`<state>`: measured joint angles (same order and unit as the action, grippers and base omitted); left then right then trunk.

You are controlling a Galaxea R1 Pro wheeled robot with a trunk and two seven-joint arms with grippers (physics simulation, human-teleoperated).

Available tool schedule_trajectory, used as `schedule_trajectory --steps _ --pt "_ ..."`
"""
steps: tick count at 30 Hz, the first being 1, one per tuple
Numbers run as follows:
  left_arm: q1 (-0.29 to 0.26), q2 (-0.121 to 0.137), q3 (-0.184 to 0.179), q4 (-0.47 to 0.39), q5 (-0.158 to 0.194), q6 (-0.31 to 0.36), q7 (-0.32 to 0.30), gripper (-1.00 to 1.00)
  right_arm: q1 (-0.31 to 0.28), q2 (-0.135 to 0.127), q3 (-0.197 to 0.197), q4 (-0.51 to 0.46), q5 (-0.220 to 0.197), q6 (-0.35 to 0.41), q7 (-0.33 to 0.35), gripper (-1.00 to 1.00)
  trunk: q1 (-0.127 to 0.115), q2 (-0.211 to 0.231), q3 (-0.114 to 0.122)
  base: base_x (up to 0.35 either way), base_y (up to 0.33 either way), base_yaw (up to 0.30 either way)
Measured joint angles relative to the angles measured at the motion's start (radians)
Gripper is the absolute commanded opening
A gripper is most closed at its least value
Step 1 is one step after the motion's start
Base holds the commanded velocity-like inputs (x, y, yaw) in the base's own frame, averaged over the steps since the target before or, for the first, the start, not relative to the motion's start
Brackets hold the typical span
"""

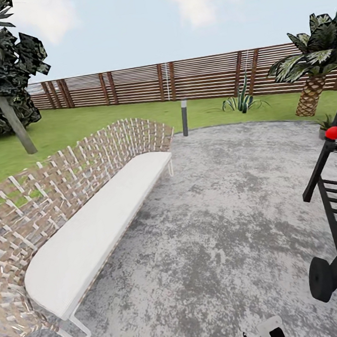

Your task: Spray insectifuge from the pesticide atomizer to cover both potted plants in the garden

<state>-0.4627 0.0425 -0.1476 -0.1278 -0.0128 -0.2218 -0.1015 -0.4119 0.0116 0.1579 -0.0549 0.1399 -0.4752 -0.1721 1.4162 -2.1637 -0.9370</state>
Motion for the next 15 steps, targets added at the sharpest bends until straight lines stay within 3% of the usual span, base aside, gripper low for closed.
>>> schedule_trajectory --steps 15 --pt "0.0 0.0 0.0 0.006 -0.003 0.0 -0.001 -1.0 0.0 0.0 0.0 0.0 0.0 0.0 0.001 1.0 0.0 0.0 0.001 0.0 0.005 -0.293"
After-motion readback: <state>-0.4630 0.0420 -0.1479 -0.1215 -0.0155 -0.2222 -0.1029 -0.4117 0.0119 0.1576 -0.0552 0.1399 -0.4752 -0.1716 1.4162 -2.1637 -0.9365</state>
